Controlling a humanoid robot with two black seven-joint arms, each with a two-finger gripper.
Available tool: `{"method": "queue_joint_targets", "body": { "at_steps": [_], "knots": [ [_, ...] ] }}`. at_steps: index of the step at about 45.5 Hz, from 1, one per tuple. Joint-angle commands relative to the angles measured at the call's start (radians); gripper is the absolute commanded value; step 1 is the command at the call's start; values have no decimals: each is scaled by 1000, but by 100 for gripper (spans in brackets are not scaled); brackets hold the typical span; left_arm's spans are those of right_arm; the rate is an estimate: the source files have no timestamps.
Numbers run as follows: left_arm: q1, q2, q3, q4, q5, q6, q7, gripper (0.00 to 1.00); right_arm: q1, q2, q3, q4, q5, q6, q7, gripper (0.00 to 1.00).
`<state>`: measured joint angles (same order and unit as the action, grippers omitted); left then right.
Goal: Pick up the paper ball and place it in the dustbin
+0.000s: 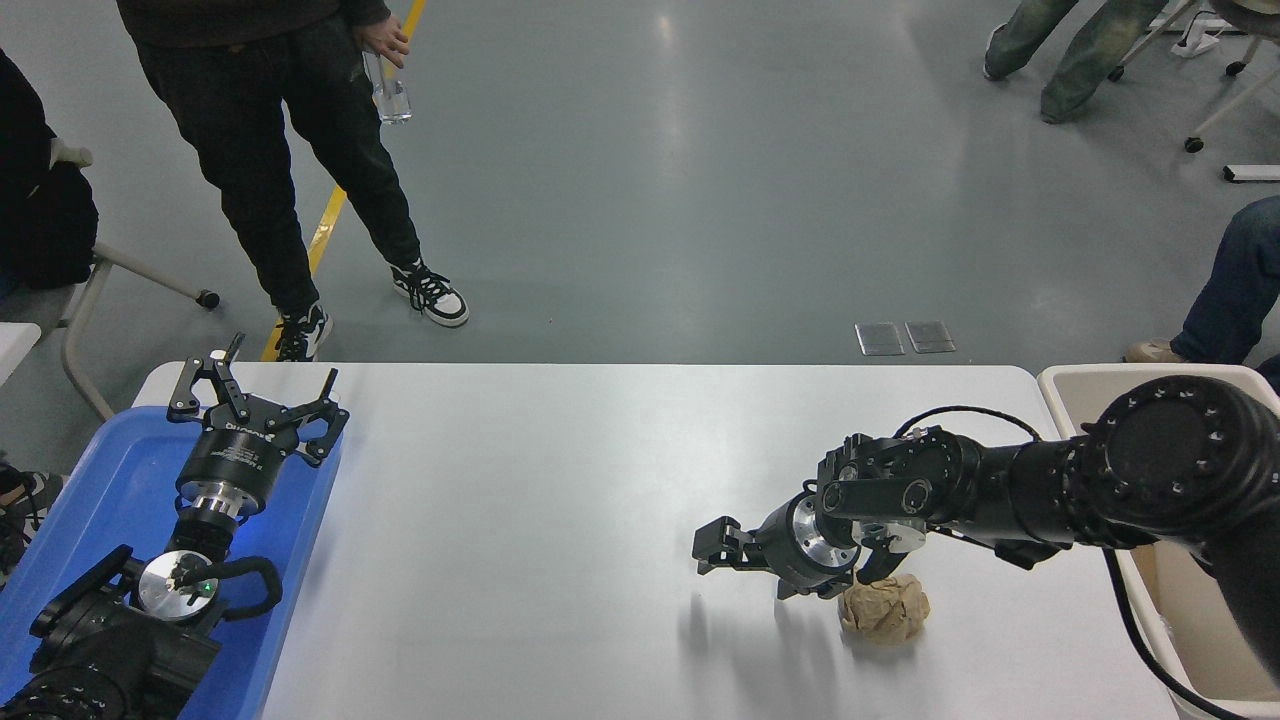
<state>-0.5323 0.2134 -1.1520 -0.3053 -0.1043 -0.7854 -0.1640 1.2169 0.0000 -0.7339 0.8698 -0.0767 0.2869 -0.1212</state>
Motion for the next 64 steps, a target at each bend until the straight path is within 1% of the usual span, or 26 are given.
{"method": "queue_joint_targets", "body": {
  "at_steps": [1,16,26,33,41,42,46,47,49,52,54,59,61,64],
  "knots": [
    [0,0,0,0,0,0,0,99,-13,0,1,-3,-1,1,0,100],
    [0,3,2,0,0,0,-2,99,121,0,-1,29,11,47,-9,100],
    [0,3,2,0,0,0,-2,99,302,0,-27,124,15,103,-11,100],
    [0,4,2,0,-2,0,-2,99,473,0,-84,248,23,146,-11,100],
    [0,4,2,0,-2,0,-2,99,682,-162,-170,437,23,170,-9,100],
    [0,4,2,0,0,0,-2,99,720,-201,-183,472,22,181,-9,100],
    [0,4,2,0,0,0,-2,99,831,-297,-220,561,5,247,-9,100],
    [0,4,2,0,-2,0,-2,99,880,-337,-237,593,-1,283,-9,100],
    [-2,4,2,0,-2,0,-2,99,926,-374,-255,621,-18,316,-9,100],
    [0,4,2,0,-2,0,-2,99,975,-425,-277,656,-78,337,-11,100],
    [0,4,2,0,-2,0,-2,99,1007,-477,-292,687,-174,344,-11,100],
    [0,4,2,0,-2,0,-2,99,1059,-531,-369,730,-354,344,-11,100],
    [0,6,2,0,-2,0,-2,99,1090,-540,-409,738,-396,345,-9,100],
    [0,6,2,0,0,0,-2,99,1132,-538,-464,744,-403,345,-6,100]
  ]
}}
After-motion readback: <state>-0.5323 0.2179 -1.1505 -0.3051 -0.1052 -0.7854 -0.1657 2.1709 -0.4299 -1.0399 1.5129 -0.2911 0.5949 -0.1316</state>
